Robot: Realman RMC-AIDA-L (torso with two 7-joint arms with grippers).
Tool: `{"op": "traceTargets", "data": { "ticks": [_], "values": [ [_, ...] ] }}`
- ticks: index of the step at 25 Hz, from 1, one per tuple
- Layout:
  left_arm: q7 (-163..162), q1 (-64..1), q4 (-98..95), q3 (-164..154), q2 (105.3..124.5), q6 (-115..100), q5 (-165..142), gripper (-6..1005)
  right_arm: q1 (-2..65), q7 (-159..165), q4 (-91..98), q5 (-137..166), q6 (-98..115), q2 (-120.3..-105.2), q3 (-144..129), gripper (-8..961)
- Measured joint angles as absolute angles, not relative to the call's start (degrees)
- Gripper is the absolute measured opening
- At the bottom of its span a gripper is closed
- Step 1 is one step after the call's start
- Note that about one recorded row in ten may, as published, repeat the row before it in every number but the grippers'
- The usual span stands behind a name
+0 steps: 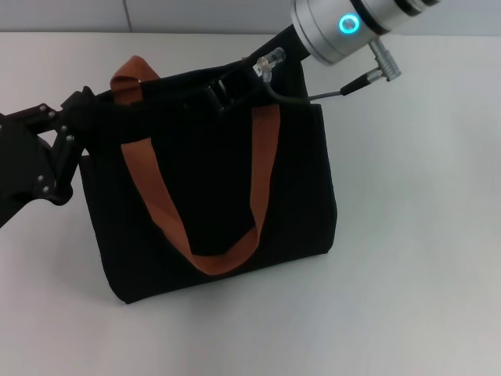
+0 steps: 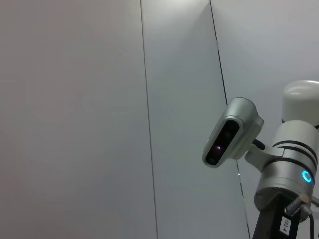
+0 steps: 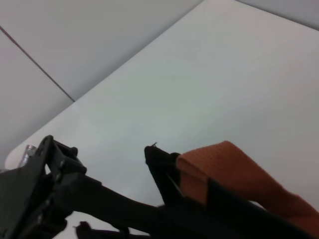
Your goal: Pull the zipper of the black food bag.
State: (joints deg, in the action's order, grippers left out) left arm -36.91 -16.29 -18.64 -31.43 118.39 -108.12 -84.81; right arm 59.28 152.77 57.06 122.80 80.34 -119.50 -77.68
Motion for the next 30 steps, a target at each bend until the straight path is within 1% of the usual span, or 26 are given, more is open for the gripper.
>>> {"op": "traceTargets", "data": {
  "ticks": [10, 30],
  "values": [
    [-36.91, -16.06, -18.63, -30.09, 118.31, -107.96, -84.82, 16, 57.73, 155.81, 62.54, 128.13, 83.29, -119.36, -77.34, -5],
    [-36.91, -15.94, -18.63, -29.06, 118.31, -107.89, -84.83, 16, 50.32, 159.18, 75.83, 135.86, 88.54, -119.36, -73.4, -6]
  ]
}}
